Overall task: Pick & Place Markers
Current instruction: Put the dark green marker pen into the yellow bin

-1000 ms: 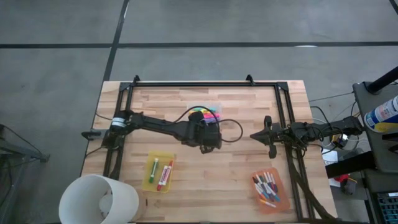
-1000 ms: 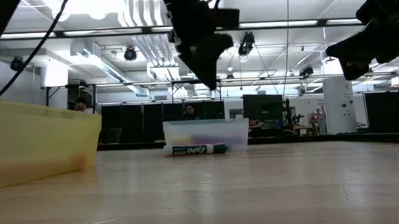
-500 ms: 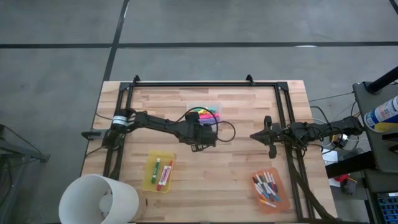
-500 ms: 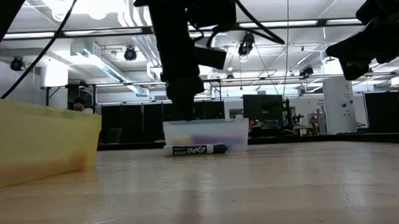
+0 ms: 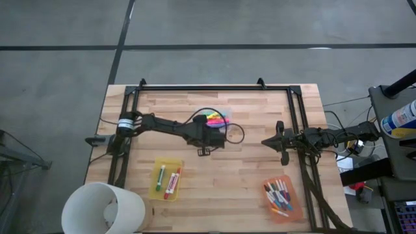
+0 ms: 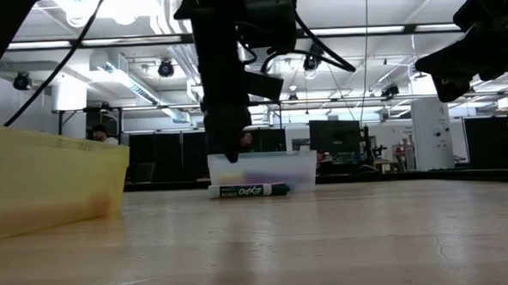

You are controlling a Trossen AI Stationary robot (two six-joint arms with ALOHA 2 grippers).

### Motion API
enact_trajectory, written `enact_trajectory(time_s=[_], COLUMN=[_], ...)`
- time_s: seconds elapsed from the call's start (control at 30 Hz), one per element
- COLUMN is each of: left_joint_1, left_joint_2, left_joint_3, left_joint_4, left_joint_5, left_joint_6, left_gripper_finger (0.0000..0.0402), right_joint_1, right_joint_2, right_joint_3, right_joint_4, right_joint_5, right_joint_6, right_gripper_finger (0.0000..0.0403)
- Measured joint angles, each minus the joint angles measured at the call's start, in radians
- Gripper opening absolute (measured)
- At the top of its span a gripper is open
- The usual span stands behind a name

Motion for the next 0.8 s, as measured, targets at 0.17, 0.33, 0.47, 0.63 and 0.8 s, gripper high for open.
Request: enact_trajectory(time_s=[0.17,0.33,0.47,0.63,0.8], left_joint_1=[0.023,0.038,0.045,0.066,0.087], left_joint_2=[0.0,0.0,0.0,0.0,0.0], left_joint_3=[-0.006,-0.007,-0.009,-0.009,-0.018], left_joint_4=[0.013,0.054,0.091,0.132,0.15], left_joint_5=[0.137,0.255,0.258,0.322,0.379], left_joint_6=[0.068,0.117,0.134,0.147,0.142], left_gripper_finger=[0.0161,0.0161,0.0161,0.0161,0.0161], right_joint_1=[0.0,0.0,0.0,0.0,0.0], right_joint_2=[0.0,0.0,0.0,0.0,0.0], right_joint_3=[0.0,0.0,0.0,0.0,0.0], right_joint_4=[0.0,0.0,0.0,0.0,0.0], right_joint_5=[0.0,0.0,0.0,0.0,0.0], right_joint_6=[0.0,0.0,0.0,0.0,0.0], right_gripper_finger=[0.0009,0.0009,0.0009,0.0009,0.0009])
